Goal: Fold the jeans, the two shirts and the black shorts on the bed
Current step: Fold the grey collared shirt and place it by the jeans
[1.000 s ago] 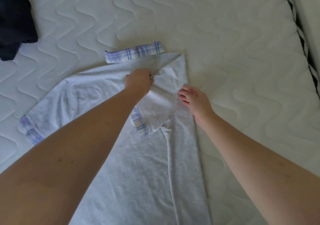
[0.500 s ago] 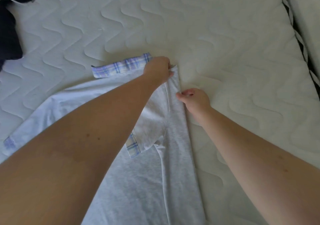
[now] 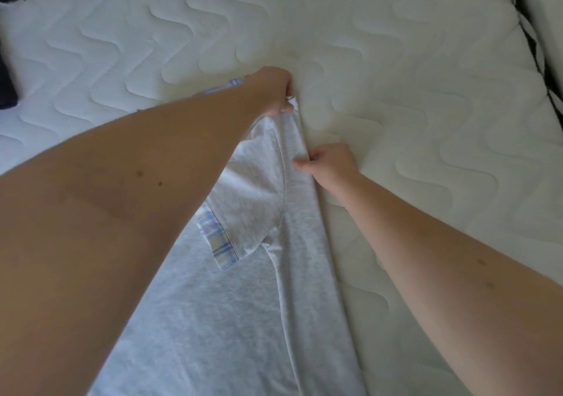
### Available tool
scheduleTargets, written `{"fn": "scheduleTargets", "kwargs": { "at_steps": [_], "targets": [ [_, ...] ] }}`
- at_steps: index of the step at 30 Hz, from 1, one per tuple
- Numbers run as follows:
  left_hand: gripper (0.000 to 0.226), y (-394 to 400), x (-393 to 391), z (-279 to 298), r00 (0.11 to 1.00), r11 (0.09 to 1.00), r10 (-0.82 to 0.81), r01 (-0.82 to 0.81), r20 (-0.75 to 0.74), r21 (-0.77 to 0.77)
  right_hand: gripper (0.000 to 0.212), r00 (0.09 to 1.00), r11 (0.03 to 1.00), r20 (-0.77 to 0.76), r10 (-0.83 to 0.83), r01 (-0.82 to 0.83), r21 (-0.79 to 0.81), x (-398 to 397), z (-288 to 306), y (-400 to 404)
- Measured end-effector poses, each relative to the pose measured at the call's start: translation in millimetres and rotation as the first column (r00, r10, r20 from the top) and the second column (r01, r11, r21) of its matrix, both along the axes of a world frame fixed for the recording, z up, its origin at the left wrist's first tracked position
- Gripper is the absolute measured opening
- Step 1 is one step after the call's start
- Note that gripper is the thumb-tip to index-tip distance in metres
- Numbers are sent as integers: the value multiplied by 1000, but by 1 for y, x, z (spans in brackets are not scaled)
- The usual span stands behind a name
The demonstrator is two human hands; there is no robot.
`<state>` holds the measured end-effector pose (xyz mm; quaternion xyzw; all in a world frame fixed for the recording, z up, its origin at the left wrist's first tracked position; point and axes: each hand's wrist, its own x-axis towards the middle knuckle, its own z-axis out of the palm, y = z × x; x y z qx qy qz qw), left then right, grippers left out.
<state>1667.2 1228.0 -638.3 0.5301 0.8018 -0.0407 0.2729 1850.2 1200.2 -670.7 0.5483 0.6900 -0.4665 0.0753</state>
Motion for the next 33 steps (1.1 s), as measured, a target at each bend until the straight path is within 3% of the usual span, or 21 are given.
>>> {"fn": "scheduleTargets", "kwargs": {
  "at_steps": [4,9,13,15,19,24,28,33],
  "targets": [
    [25,-6,4,-11,999,997,45,-44,-16,64,39,986,992,104,129,-129,-2,22,12,-10],
    [33,-26,17,-15,987,967,25,17,-160,255,36,980,988,137,141,-132,-73,57,16,-52],
    [41,-65,51,-11,983,858,-145,182,-113,480,31,983,991,151,106,-92,-97,82,14,-76],
    [39,-95,75,-14,952,820,-300,287,-54,496,29,985,992,154,81,-64,-110,91,14,-87],
    [25,-147,113,-17,813,761,-583,541,10,358,40,987,992,147,69,-51,-119,111,16,-108],
    [27,-153,144,-5,647,645,-762,761,-10,72,43,990,991,124,66,-50,-124,134,18,-127],
    [26,-153,168,2,527,526,-850,842,-27,-118,37,988,986,138,74,-51,-161,158,20,-155],
    [28,-170,196,5,415,400,-909,893,31,-205,34,983,982,178,34,1,-189,195,19,-197]
  ]
}}
